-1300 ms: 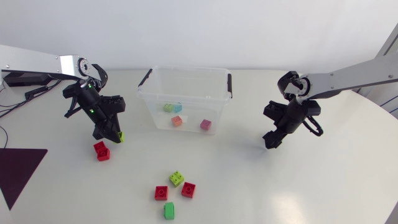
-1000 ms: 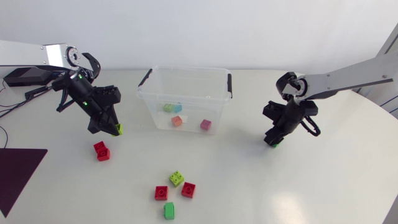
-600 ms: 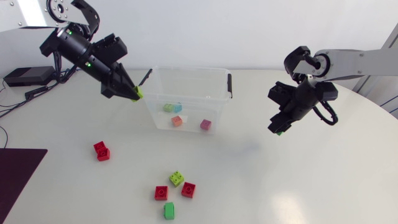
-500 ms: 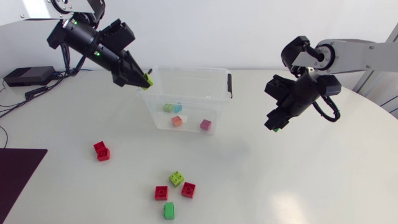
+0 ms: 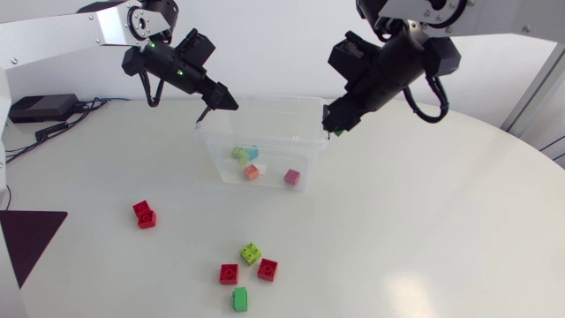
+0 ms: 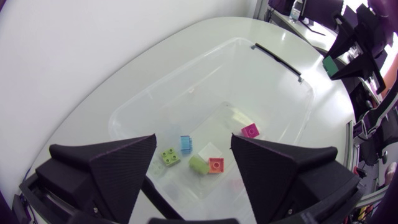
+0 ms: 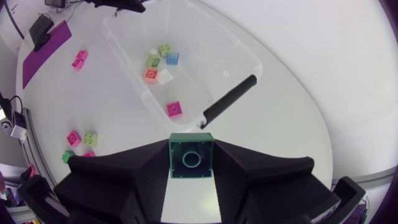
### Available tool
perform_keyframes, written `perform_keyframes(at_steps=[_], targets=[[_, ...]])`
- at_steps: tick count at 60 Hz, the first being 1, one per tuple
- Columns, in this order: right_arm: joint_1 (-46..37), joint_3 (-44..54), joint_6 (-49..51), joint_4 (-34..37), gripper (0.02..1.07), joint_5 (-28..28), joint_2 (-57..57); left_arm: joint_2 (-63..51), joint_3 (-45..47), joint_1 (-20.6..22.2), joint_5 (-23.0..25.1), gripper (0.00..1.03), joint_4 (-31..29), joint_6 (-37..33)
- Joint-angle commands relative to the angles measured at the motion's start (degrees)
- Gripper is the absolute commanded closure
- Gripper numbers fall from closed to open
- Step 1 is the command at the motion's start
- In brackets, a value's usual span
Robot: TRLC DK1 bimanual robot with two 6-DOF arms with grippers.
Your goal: Pick up the duplo bricks and place them in the container
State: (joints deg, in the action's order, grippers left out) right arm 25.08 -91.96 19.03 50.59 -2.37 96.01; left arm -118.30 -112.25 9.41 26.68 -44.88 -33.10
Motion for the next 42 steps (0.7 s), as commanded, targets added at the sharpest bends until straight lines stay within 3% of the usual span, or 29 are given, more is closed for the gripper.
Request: perform_keyframes(at_steps=[1, 11, 16, 26, 35, 37, 40, 41, 42], targets=[[0.8, -4.2, -2.1, 0.1, 0.83, -0.5, 3.8, 3.1, 1.0, -1.9, -0.7, 0.05, 0.2, 1.5], [2.7, -14.5, -3.3, -0.4, 0.83, -1.0, 12.5, 13.6, 12.6, -7.3, -3.5, 0.05, 1.6, -1.4], [3.0, -19.9, -3.5, -0.6, 0.83, -1.0, 16.9, 19.2, 20.4, -10.5, -5.0, 0.05, 1.6, -6.5], [2.5, -27.6, -3.5, -0.8, 0.82, -1.0, 24.7, 23.4, 32.1, -14.7, -9.1, 0.05, 2.3, -15.2], [2.3, -35.6, -3.4, -0.4, 0.80, -0.6, 31.6, 22.9, 40.9, -19.6, -13.6, 0.05, 7.2, -22.4], [2.3, -37.9, -3.5, 0.2, 0.77, -0.5, 33.3, 22.2, 42.5, -20.6, -14.6, 0.05, 8.9, -23.9], [2.3, -41.9, -3.6, 2.6, 0.64, -0.4, 35.5, 20.8, 45.1, -21.5, -17.1, 0.05, 11.2, -26.3], [2.3, -42.9, -3.6, 3.2, 0.55, -0.4, 36.0, 20.5, 45.7, -21.6, -17.6, 0.05, 11.9, -26.9], [2.3, -44.3, -3.8, 3.9, 0.37, -0.3, 36.7, 19.8, 46.7, -22.0, -18.6, 0.05, 12.8, -28.2]])
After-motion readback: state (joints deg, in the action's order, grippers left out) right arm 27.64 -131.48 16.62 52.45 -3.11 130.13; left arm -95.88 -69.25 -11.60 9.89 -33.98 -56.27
